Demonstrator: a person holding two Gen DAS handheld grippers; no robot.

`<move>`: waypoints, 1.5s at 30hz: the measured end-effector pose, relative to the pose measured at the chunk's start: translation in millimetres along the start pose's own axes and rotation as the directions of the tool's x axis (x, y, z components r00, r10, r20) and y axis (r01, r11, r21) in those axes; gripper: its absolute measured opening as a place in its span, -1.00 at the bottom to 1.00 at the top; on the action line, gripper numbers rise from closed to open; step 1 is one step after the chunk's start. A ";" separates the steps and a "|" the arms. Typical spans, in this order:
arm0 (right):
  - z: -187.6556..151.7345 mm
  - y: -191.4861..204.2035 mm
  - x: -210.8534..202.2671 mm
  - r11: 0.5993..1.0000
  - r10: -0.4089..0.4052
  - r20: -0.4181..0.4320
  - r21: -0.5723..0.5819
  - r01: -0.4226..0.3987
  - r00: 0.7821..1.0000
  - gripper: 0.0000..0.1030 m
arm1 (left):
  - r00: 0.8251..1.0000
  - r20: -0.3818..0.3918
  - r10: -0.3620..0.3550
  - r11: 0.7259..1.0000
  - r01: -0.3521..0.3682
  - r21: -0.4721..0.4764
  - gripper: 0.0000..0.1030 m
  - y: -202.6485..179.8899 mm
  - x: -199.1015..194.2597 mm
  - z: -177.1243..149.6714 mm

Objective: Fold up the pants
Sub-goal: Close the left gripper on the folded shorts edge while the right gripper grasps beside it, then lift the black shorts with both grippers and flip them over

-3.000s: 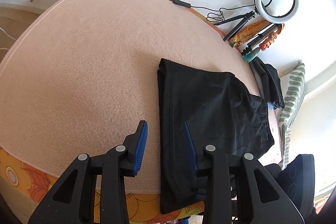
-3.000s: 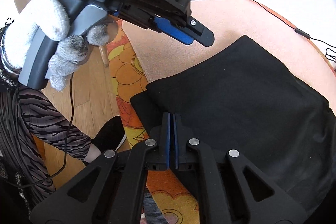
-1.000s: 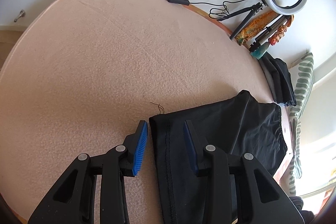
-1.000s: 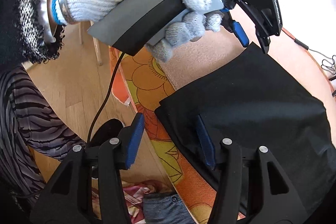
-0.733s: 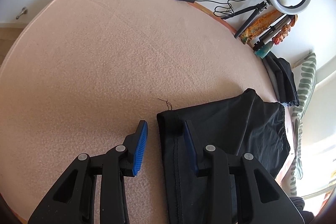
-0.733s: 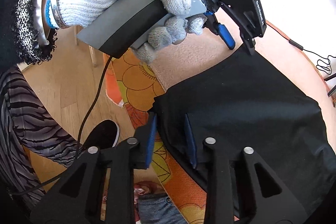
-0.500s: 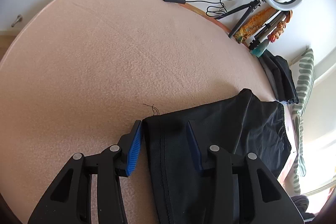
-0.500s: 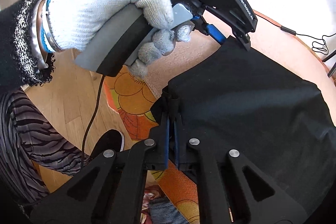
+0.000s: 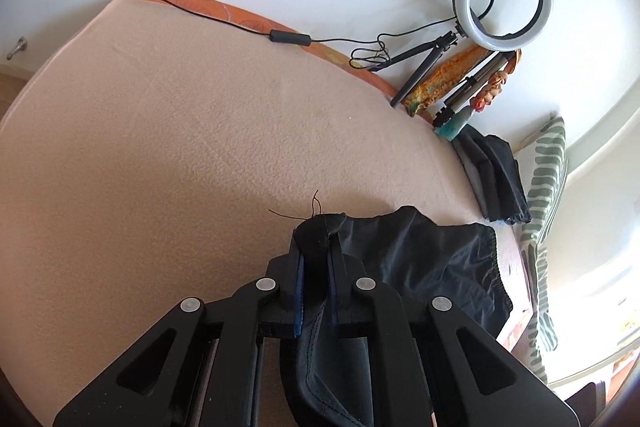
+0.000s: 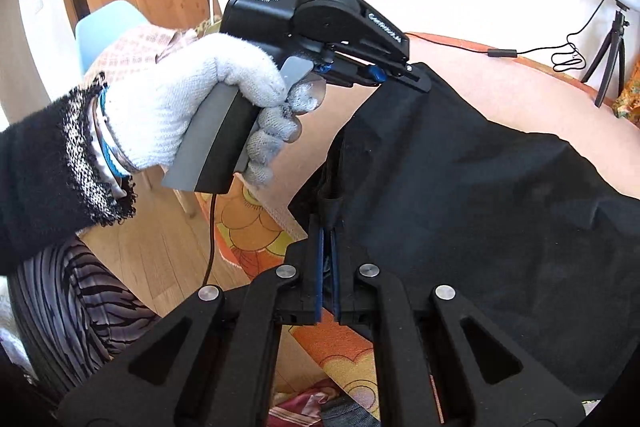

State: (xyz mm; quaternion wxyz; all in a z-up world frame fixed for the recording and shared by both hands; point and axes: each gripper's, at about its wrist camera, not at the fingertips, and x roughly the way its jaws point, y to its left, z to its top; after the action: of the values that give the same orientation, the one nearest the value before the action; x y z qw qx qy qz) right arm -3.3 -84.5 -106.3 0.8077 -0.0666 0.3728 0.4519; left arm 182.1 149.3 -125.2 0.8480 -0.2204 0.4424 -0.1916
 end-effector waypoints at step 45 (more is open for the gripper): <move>-107.0 -232.3 -213.4 0.768 -0.335 0.090 0.603 0.216 0.938 -0.93 | 0.982 -0.189 -0.024 0.924 0.093 0.370 -0.86 -290.1 202.9 -8.3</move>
State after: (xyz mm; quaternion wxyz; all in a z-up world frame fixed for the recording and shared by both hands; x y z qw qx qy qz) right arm 52.9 -412.6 -94.6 0.8784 0.1745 0.3997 0.1955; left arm 246.0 -198.5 -107.0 0.8247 -0.0480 0.4656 -0.3175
